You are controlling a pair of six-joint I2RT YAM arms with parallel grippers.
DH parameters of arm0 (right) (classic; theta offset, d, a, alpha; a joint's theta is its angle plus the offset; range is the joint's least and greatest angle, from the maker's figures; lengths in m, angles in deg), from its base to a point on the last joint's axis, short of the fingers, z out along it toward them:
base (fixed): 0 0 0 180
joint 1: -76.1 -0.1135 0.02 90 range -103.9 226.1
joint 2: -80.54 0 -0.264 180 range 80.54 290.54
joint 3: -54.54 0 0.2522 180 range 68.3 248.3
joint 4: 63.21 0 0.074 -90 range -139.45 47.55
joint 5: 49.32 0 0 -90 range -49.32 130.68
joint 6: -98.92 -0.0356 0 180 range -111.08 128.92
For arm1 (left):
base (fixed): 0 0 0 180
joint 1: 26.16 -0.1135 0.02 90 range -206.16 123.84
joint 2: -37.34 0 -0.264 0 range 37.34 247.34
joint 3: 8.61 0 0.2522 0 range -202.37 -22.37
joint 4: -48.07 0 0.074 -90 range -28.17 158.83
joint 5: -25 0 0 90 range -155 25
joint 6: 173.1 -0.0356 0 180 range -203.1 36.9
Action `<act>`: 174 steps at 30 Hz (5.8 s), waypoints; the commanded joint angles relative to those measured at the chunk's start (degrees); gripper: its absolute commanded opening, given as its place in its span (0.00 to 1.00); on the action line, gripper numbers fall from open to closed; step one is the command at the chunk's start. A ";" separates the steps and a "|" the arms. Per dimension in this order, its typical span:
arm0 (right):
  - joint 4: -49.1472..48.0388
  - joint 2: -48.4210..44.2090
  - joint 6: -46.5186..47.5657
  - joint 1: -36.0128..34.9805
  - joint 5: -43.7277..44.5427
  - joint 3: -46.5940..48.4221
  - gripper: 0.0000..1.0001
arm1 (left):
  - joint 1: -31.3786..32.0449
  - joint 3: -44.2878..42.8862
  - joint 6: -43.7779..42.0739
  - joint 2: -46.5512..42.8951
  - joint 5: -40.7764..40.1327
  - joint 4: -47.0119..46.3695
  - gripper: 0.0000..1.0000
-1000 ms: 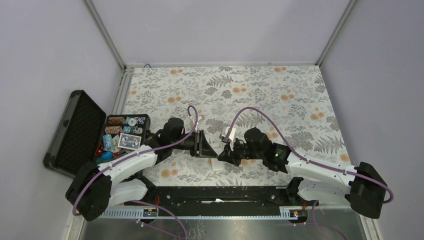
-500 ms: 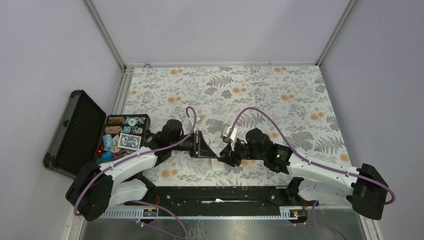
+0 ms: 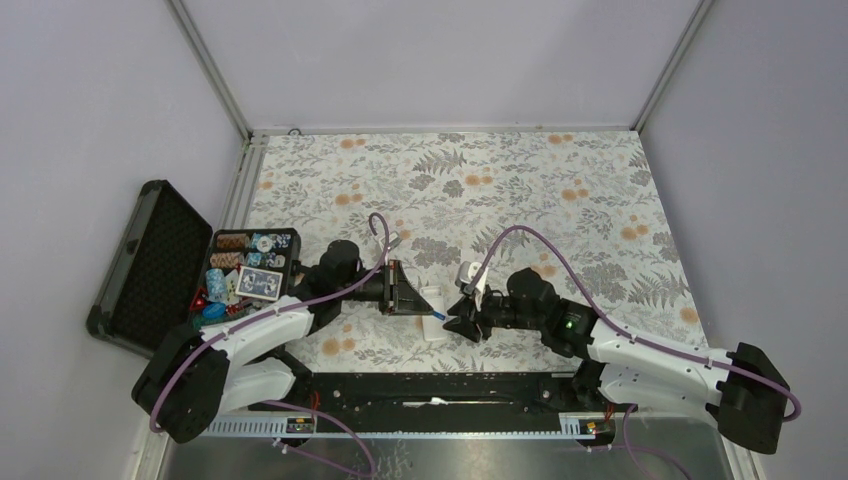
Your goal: Load the batteries into the remote control
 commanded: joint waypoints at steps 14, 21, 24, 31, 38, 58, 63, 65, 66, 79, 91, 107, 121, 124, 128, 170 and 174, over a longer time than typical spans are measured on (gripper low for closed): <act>-8.24 0.81 2.61 -0.64 -1.25 0.39 0.40 | -0.35 0.81 2.73 -0.19 2.78 -7.05 0.00; -8.21 1.35 2.89 -0.92 -1.67 0.73 0.36 | -0.35 1.12 3.31 -0.21 2.91 -8.05 0.00; -8.45 1.41 2.80 -0.97 -1.60 0.80 0.33 | -0.35 1.25 3.40 -0.31 2.91 -8.19 0.00; -8.88 1.91 2.68 -1.28 -1.79 1.07 0.14 | -0.35 1.47 3.52 -0.50 2.93 -8.28 0.00; -8.30 1.56 3.73 -1.35 -1.52 1.54 0.00 | -0.35 1.73 3.22 -0.39 2.49 -7.55 0.04; 9.23 12.79 16.49 -1.32 8.99 14.89 0.00 | -3.25 -3.91 -11.51 -9.19 -22.73 20.12 0.67; 11.53 16.85 21.93 -1.32 9.79 17.27 0.00 | -3.25 -7.06 -13.18 -9.78 -32.68 25.32 0.68; 13.35 18.48 24.59 -1.33 11.19 18.47 0.00 | -3.25 -7.41 -12.93 -9.46 -35.21 24.83 0.68; 13.75 19.36 25.62 -1.35 12.08 19.03 0.00 | -3.25 -7.34 -12.55 -9.08 -36.00 24.33 0.68; 18.35 29.34 39.02 -1.24 16.55 24.32 0.00 | -3.25 -8.05 -9.31 2.70 -37.24 15.17 0.61; 20.00 34.56 49.09 2.01 13.49 26.64 0.00 | -3.25 -7.23 -7.59 7.53 -38.07 11.30 0.60; 23.30 41.31 57.39 4.98 7.65 30.51 0.00 | -4.11 -6.19 -7.92 11.09 -36.36 8.43 0.53; 23.29 44.26 57.94 5.28 6.71 31.79 0.00 | -5.01 -4.43 -8.11 11.01 -35.56 7.53 0.50; 23.32 44.82 57.79 5.27 6.89 32.23 0.00 | -5.09 -4.27 -8.11 10.92 -35.48 7.45 0.50; 23.23 45.42 57.45 5.27 7.22 32.64 0.00 | -5.10 -4.27 -8.24 10.77 -35.35 7.46 0.50; 23.43 46.40 52.67 5.00 7.49 34.82 0.18 | -5.28 -3.91 -8.11 11.80 -34.44 6.22 0.50; 23.41 46.19 52.67 4.86 7.64 34.65 0.18 | -5.28 -3.76 -8.13 11.65 -34.45 6.22 0.50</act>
